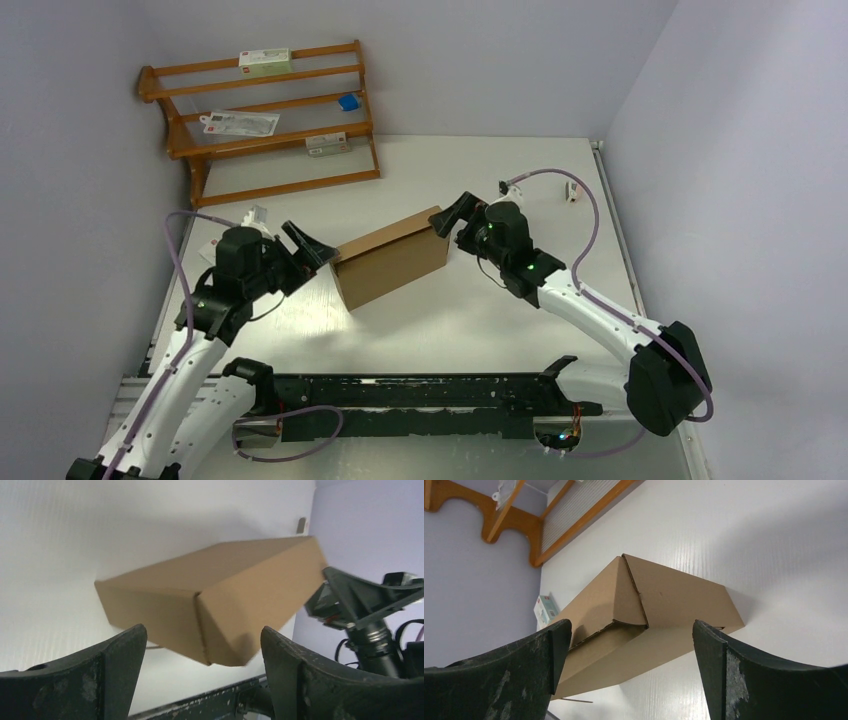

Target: Fold the paper box

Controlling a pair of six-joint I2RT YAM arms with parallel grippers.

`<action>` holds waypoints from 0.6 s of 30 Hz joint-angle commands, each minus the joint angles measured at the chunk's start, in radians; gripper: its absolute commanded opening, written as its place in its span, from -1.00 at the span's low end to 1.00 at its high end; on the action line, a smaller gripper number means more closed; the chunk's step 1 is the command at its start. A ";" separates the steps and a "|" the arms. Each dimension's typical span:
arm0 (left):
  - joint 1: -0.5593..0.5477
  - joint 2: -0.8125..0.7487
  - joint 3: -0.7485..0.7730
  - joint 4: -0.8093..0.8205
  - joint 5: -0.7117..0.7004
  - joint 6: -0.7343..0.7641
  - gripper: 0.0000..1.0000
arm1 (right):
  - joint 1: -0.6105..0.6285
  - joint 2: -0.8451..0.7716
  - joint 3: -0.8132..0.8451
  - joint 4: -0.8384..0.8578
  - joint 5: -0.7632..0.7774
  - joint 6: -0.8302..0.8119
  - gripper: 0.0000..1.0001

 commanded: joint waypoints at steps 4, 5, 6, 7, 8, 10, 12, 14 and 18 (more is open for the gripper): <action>0.001 -0.018 -0.123 0.086 0.141 -0.117 0.71 | -0.005 0.019 -0.033 0.091 -0.044 0.054 0.87; 0.001 -0.015 -0.129 0.100 0.152 -0.121 0.70 | -0.005 0.022 -0.035 0.095 -0.051 0.057 0.85; 0.001 -0.007 -0.133 0.112 0.162 -0.122 0.68 | -0.005 0.028 -0.036 0.100 -0.060 0.059 0.83; 0.001 0.004 -0.135 0.120 0.170 -0.121 0.66 | -0.006 0.033 -0.038 0.104 -0.066 0.062 0.82; 0.001 0.013 -0.138 0.126 0.178 -0.120 0.64 | -0.005 0.038 -0.042 0.110 -0.069 0.066 0.80; 0.001 0.026 -0.149 0.138 0.192 -0.119 0.57 | -0.005 0.045 -0.051 0.126 -0.078 0.074 0.77; 0.001 0.026 -0.164 0.157 0.201 -0.126 0.46 | -0.004 0.053 -0.064 0.147 -0.093 0.087 0.73; 0.001 0.021 -0.178 0.177 0.207 -0.136 0.32 | -0.003 0.064 -0.074 0.162 -0.103 0.099 0.70; -0.001 0.014 -0.192 0.198 0.208 -0.143 0.13 | 0.012 0.081 -0.090 0.189 -0.102 0.105 0.61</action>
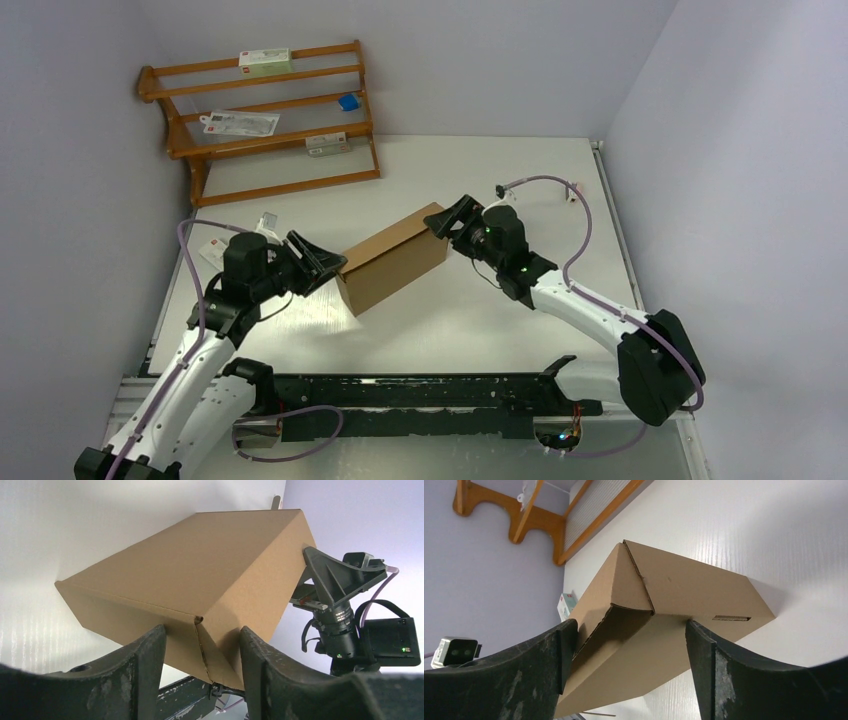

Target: Fold the paper box

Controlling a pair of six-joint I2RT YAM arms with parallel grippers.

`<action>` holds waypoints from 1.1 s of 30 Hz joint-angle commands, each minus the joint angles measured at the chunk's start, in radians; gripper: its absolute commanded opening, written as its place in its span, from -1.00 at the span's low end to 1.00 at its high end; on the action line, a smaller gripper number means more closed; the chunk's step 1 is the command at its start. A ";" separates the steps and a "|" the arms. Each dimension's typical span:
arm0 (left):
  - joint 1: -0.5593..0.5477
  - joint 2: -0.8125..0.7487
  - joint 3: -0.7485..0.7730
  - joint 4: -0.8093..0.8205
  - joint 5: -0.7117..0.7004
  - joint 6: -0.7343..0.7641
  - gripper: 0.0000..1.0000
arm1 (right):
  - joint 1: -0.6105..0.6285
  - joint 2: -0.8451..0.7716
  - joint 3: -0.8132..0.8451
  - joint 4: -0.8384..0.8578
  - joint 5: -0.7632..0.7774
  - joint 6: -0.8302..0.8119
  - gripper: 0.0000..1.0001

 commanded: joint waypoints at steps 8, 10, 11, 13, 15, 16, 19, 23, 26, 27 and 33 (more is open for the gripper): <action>-0.007 0.047 -0.043 0.102 0.015 0.014 -0.06 | 0.081 0.064 -0.063 0.109 -0.002 0.032 0.40; -0.007 0.081 -0.022 0.117 -0.008 0.042 -0.07 | 0.092 0.070 -0.063 0.112 0.008 0.036 0.38; -0.007 0.104 -0.008 0.132 -0.016 0.064 -0.06 | 0.094 0.069 -0.061 0.110 0.011 0.036 0.38; -0.007 0.157 0.028 0.140 -0.039 0.112 -0.06 | 0.095 0.057 -0.055 0.094 0.032 0.028 0.38; -0.007 0.224 0.069 0.146 -0.057 0.161 -0.06 | 0.092 0.036 -0.046 0.066 0.054 0.012 0.38; -0.007 0.261 0.092 0.141 -0.075 0.201 -0.06 | 0.089 0.018 -0.039 0.047 0.067 -0.002 0.38; -0.005 0.336 0.160 0.127 -0.127 0.278 -0.05 | 0.063 -0.027 -0.021 -0.010 0.081 -0.043 0.48; 0.004 0.390 0.243 0.112 -0.194 0.364 -0.01 | 0.016 -0.083 -0.001 -0.080 0.072 -0.096 0.66; 0.014 0.410 0.288 0.114 -0.199 0.397 0.03 | -0.019 -0.116 0.016 -0.119 0.049 -0.164 0.85; 0.017 0.417 0.307 0.106 -0.195 0.403 0.05 | -0.036 -0.125 0.026 -0.140 0.041 -0.180 0.91; 0.027 0.371 0.368 0.029 -0.195 0.397 0.37 | -0.109 -0.146 0.112 -0.282 -0.042 -0.293 1.00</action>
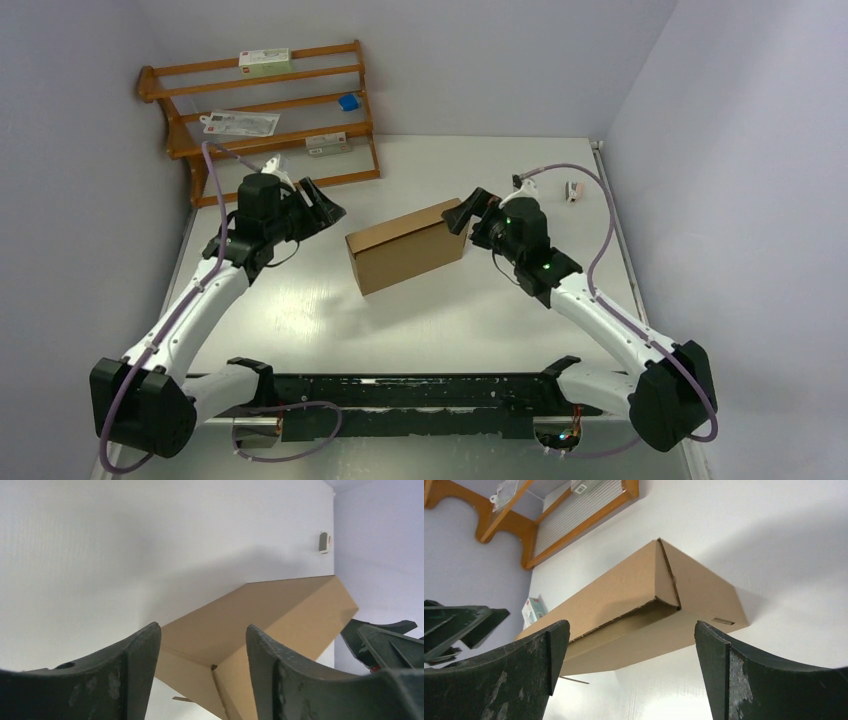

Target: Fold the paper box

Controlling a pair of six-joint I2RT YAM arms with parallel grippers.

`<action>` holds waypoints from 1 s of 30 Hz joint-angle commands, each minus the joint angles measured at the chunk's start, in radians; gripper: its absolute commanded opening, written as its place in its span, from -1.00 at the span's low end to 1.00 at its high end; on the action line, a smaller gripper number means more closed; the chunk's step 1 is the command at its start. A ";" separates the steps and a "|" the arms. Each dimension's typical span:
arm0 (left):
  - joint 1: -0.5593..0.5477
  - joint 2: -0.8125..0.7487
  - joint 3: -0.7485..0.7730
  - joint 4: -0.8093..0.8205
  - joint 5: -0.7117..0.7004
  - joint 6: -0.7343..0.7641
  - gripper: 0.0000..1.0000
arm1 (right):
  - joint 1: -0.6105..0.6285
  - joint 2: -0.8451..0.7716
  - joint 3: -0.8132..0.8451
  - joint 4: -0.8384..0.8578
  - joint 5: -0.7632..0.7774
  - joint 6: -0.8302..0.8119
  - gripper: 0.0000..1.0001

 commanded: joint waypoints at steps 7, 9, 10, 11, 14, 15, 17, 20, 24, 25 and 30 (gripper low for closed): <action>0.010 -0.124 -0.007 -0.078 0.086 -0.041 0.60 | -0.148 0.016 0.163 -0.196 -0.182 -0.230 1.00; 0.010 -0.142 -0.051 -0.044 0.146 -0.082 0.61 | -0.188 0.045 0.184 -0.182 -0.274 -0.230 1.00; 0.010 -0.150 -0.076 -0.025 0.174 -0.102 0.61 | -0.202 0.060 0.188 -0.170 -0.306 -0.227 0.99; 0.010 -0.158 -0.096 -0.009 0.195 -0.122 0.61 | -0.208 0.073 0.192 -0.154 -0.338 -0.226 0.98; 0.010 -0.181 -0.138 0.024 0.234 -0.167 0.61 | -0.232 0.107 0.194 -0.117 -0.403 -0.218 0.88; 0.010 -0.189 -0.142 0.028 0.241 -0.175 0.61 | -0.244 0.118 0.189 -0.102 -0.428 -0.213 0.84; 0.009 -0.200 -0.149 0.025 0.252 -0.186 0.60 | -0.266 0.140 0.175 -0.071 -0.483 -0.197 0.78; 0.008 -0.210 -0.169 0.031 0.277 -0.208 0.60 | -0.297 0.169 0.153 -0.015 -0.561 -0.172 0.74; 0.008 -0.213 -0.226 0.087 0.315 -0.252 0.56 | -0.314 0.208 0.124 0.051 -0.641 -0.136 0.65; 0.007 -0.211 -0.241 0.102 0.325 -0.262 0.54 | -0.313 0.215 0.117 0.060 -0.653 -0.132 0.62; -0.003 -0.183 -0.280 0.170 0.354 -0.283 0.32 | -0.314 0.242 0.067 0.120 -0.691 -0.107 0.46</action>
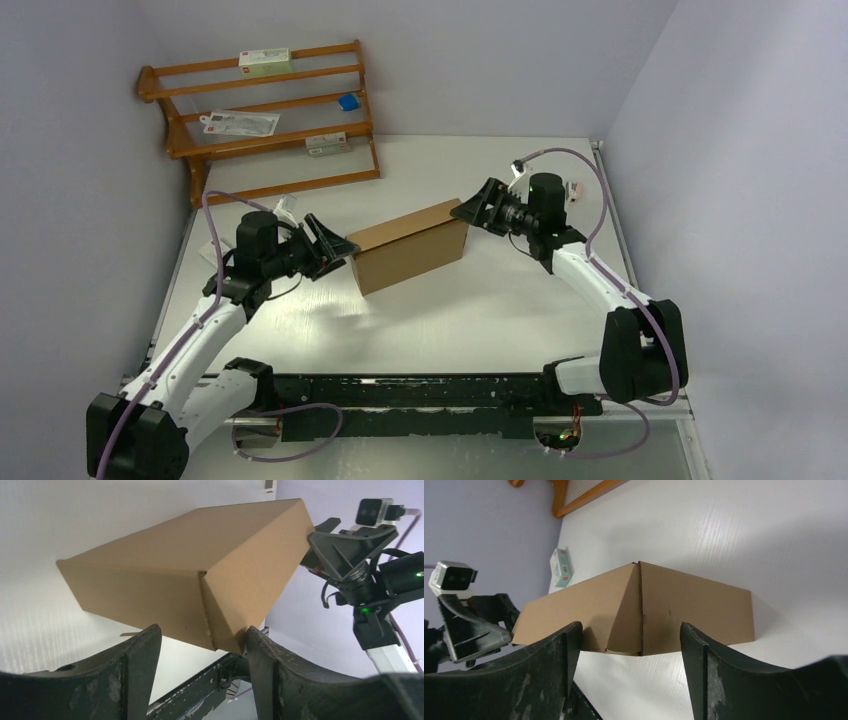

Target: Fold the paper box

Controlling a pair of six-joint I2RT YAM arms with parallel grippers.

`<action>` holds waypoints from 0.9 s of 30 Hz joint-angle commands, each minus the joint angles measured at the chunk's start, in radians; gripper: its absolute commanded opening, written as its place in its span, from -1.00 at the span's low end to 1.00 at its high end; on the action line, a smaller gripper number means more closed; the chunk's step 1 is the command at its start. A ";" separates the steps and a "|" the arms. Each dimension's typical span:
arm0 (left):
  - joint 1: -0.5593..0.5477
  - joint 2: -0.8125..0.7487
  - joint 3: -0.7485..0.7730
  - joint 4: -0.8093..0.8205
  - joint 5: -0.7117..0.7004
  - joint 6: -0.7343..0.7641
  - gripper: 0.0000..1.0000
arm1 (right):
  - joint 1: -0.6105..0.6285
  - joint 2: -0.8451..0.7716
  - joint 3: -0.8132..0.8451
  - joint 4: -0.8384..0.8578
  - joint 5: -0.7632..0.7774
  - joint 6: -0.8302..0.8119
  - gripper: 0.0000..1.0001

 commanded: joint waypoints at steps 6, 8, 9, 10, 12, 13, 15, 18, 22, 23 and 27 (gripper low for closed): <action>-0.016 0.042 -0.012 0.094 0.041 -0.005 0.10 | -0.007 0.031 -0.106 0.167 -0.127 0.071 0.21; -0.016 0.049 -0.012 0.088 0.025 0.010 0.05 | -0.007 0.031 -0.121 0.187 -0.140 0.080 0.17; -0.016 0.055 -0.009 0.081 0.018 0.018 0.02 | -0.007 0.030 -0.131 0.196 -0.148 0.089 0.15; -0.016 0.059 -0.009 0.076 0.015 0.026 0.00 | -0.007 0.028 -0.138 0.199 -0.149 0.094 0.13; -0.016 0.069 -0.010 0.074 0.005 0.037 -0.06 | -0.008 0.021 -0.147 0.197 -0.139 0.100 0.09; -0.016 0.074 -0.011 0.072 0.001 0.042 -0.10 | -0.008 0.015 -0.154 0.203 -0.136 0.107 0.06; -0.016 0.081 -0.014 0.077 -0.004 0.052 -0.19 | -0.007 0.007 -0.170 0.232 -0.134 0.135 0.02; -0.016 0.099 -0.011 0.068 -0.021 0.082 -0.29 | -0.007 0.003 -0.193 0.266 -0.139 0.172 0.01; -0.016 0.126 0.011 0.039 -0.056 0.132 -0.40 | -0.006 -0.003 -0.222 0.304 -0.163 0.208 0.00; -0.015 0.134 0.017 0.034 -0.062 0.145 -0.42 | -0.006 -0.007 -0.220 0.296 -0.165 0.206 0.02; -0.013 0.159 0.028 0.019 -0.088 0.187 -0.54 | -0.020 -0.028 -0.192 0.254 -0.156 0.193 0.10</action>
